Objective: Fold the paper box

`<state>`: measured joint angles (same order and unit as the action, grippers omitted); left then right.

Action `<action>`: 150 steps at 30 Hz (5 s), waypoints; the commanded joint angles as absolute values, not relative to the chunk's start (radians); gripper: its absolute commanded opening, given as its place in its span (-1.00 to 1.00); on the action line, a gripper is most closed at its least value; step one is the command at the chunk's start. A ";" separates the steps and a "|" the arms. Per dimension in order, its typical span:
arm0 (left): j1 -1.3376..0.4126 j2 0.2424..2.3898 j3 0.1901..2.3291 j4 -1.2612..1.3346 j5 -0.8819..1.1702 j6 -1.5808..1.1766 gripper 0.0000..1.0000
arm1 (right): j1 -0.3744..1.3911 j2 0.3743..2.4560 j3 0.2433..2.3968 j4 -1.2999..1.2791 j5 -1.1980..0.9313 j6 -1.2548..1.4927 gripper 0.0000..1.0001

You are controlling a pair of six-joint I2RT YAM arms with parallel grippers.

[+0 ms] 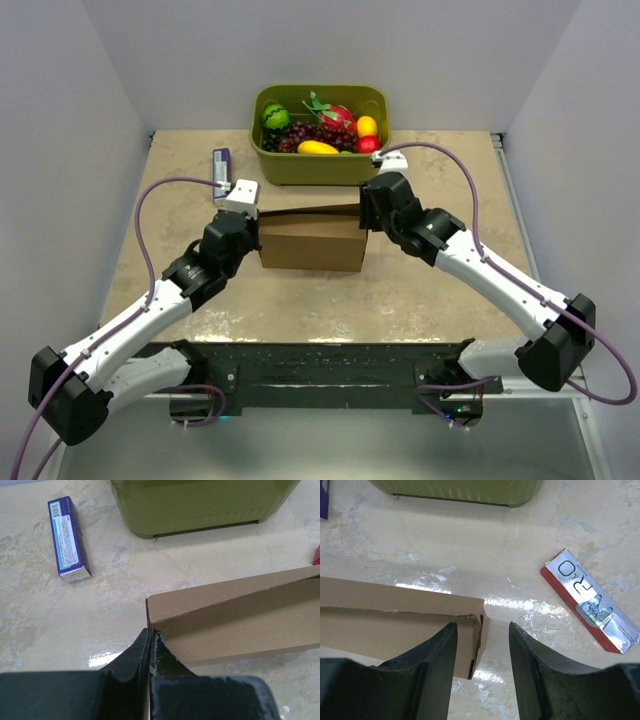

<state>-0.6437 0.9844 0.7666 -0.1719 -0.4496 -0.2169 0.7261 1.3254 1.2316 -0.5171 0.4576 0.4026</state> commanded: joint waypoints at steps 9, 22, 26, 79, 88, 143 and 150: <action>-0.653 1.000 0.775 -0.245 -0.402 -0.206 -1.00 | 0.712 1.322 1.221 -0.523 0.364 0.419 -0.12; -0.653 1.003 0.775 -0.245 -0.407 -0.204 -1.00 | 0.693 1.339 1.197 -0.531 0.325 0.434 -0.35; -0.653 1.003 0.775 -0.244 -0.407 -0.202 -1.00 | 0.692 1.331 1.186 -0.532 0.333 0.434 -0.35; -0.653 1.017 0.767 -0.250 -0.382 -0.207 -1.00 | 0.634 1.224 1.169 -0.693 0.379 0.506 -0.42; -0.655 1.005 0.764 -0.255 -0.385 -0.201 -1.00 | 0.634 1.232 1.279 -0.626 0.334 0.465 -0.09; -0.653 1.009 0.729 -0.244 -0.350 -0.247 -1.00 | 0.709 1.192 1.011 -0.844 0.469 0.537 -1.00; -0.653 1.006 0.730 -0.247 -0.351 -0.244 -1.00 | 0.724 1.230 1.037 -0.910 0.512 0.551 -1.00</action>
<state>-0.6514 1.0019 0.7609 -0.1349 -0.3584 -0.2264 0.7216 1.1625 1.0863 -0.5568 0.4713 0.5507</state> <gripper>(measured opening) 0.020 0.014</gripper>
